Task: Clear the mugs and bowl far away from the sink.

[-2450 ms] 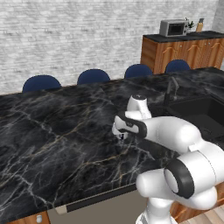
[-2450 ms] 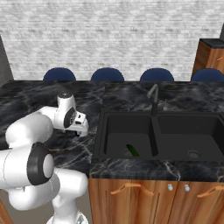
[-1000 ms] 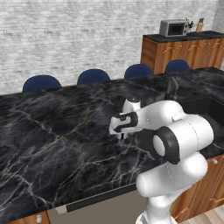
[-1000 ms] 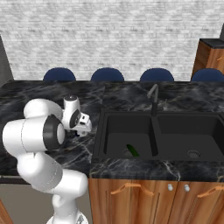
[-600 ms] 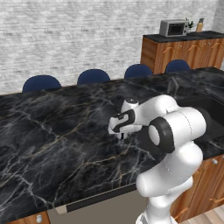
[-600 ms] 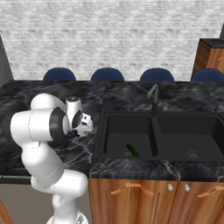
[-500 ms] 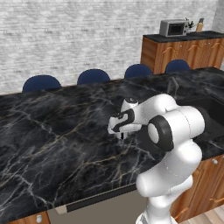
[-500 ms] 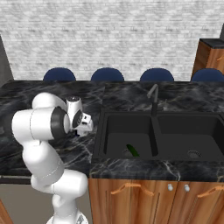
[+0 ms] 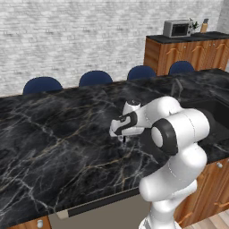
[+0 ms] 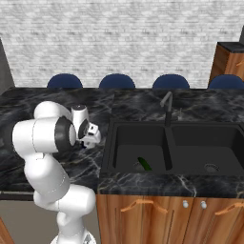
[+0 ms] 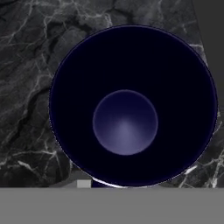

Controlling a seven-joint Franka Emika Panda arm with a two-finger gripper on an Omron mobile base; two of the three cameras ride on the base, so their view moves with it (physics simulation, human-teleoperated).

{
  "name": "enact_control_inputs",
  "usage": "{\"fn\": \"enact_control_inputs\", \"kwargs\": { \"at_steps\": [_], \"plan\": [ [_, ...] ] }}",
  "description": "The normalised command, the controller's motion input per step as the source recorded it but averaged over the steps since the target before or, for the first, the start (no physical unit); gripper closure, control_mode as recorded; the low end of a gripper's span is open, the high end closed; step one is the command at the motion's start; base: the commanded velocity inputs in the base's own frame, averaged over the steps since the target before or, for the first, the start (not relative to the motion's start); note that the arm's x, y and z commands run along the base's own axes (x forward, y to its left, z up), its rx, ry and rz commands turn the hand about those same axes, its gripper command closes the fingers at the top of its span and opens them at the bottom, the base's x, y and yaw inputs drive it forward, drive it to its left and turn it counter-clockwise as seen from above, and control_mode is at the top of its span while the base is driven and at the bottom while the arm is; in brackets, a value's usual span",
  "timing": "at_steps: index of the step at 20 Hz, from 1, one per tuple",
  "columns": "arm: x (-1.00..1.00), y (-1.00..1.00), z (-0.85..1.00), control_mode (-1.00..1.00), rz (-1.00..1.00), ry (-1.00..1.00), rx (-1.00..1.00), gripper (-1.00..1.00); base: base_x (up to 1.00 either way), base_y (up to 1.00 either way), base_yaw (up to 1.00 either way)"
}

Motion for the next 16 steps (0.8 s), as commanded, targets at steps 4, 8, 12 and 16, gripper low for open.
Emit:
{"fn": "enact_control_inputs", "kwargs": {
  "at_steps": [4,8,12,16],
  "plan": [
    [-0.12,0.00,-0.36,-1.00,-0.03,0.00,0.00,1.00,0.00,0.00,0.00],
    [-0.03,0.00,-0.05,-1.00,0.00,-0.05,0.00,1.00,0.00,0.00,0.00],
    [0.00,0.00,0.93,-1.00,0.02,-0.22,0.00,1.00,0.00,0.00,0.00],
    [-0.03,0.00,1.00,-1.00,0.00,-0.12,0.00,1.00,0.00,0.00,0.00]
  ]
}}
